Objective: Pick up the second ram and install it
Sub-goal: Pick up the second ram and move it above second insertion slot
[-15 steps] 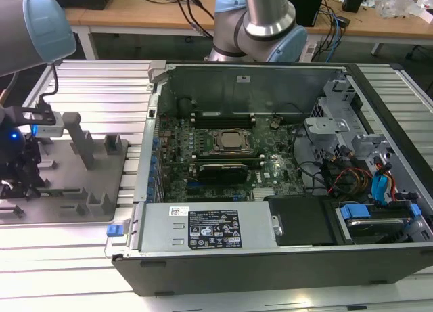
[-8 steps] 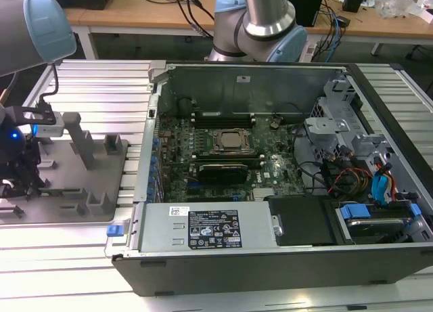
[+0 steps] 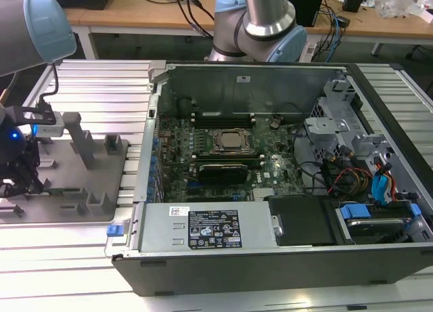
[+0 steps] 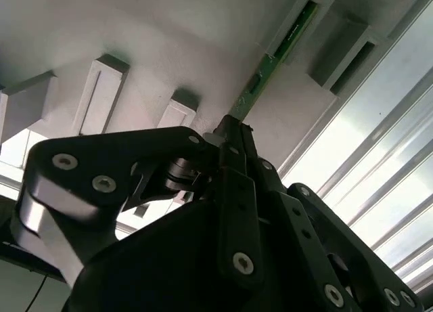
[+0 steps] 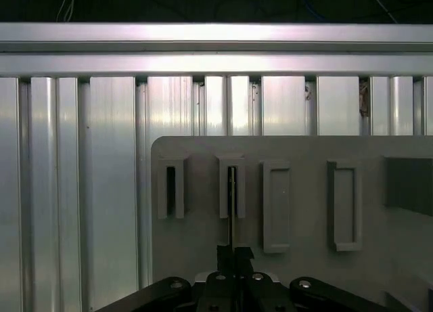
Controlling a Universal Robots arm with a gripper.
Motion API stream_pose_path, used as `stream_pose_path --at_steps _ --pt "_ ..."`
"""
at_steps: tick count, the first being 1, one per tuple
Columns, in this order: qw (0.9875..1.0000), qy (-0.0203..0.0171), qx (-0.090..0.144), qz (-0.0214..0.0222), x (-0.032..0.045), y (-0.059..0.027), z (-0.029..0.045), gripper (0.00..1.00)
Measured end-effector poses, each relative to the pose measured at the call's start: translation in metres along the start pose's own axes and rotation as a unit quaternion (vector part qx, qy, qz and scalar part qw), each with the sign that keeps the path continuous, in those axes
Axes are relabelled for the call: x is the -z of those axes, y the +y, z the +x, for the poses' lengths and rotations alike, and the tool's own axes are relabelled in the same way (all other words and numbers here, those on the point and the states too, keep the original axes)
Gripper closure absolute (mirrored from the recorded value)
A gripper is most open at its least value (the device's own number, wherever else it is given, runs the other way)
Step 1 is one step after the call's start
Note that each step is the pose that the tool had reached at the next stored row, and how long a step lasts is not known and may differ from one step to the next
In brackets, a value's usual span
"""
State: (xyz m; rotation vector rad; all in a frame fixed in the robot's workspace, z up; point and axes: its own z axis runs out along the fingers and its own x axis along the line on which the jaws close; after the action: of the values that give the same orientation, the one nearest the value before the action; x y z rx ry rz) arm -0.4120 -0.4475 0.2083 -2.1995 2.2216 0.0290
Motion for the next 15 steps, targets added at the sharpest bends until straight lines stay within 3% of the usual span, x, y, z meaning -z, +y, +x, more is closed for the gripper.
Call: stream_pose_path --at_steps 8,15 --pt "1.0000 0.0000 0.005 -0.0001 0.0001 0.0000 -0.0001 0.91" --pt "1.0000 0.0000 0.005 -0.0001 0.0280 0.0001 -0.0008 0.91"
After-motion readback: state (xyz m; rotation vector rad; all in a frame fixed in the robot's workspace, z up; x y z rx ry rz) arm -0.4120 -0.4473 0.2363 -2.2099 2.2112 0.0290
